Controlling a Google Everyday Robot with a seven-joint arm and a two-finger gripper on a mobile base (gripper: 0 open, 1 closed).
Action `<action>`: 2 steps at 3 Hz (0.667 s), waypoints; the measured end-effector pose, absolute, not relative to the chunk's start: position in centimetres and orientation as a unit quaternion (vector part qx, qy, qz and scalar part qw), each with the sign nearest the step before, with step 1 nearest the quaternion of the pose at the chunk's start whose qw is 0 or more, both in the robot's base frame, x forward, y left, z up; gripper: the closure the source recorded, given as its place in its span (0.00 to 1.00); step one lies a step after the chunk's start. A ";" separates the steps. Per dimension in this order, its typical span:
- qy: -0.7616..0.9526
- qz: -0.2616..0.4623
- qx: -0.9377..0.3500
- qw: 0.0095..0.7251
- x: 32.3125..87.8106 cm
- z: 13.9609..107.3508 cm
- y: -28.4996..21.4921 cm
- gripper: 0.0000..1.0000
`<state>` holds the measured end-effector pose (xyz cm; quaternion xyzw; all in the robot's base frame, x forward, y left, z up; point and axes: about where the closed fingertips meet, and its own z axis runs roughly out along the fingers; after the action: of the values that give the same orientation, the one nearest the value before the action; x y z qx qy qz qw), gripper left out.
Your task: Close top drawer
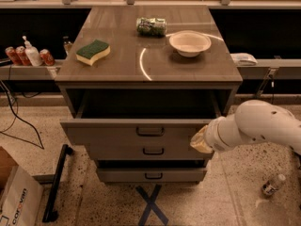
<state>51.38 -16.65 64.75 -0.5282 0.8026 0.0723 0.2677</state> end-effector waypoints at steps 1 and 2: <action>0.798 0.066 -0.515 0.307 55.6 65.3 -16.2 0.57; 0.793 0.064 -0.504 0.336 59.0 65.9 -15.8 0.36</action>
Offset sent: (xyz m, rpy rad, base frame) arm 0.1220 0.0102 0.0219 0.1145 -0.1892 -0.0721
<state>59.02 -15.82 65.95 -0.5041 0.7932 0.0636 0.3357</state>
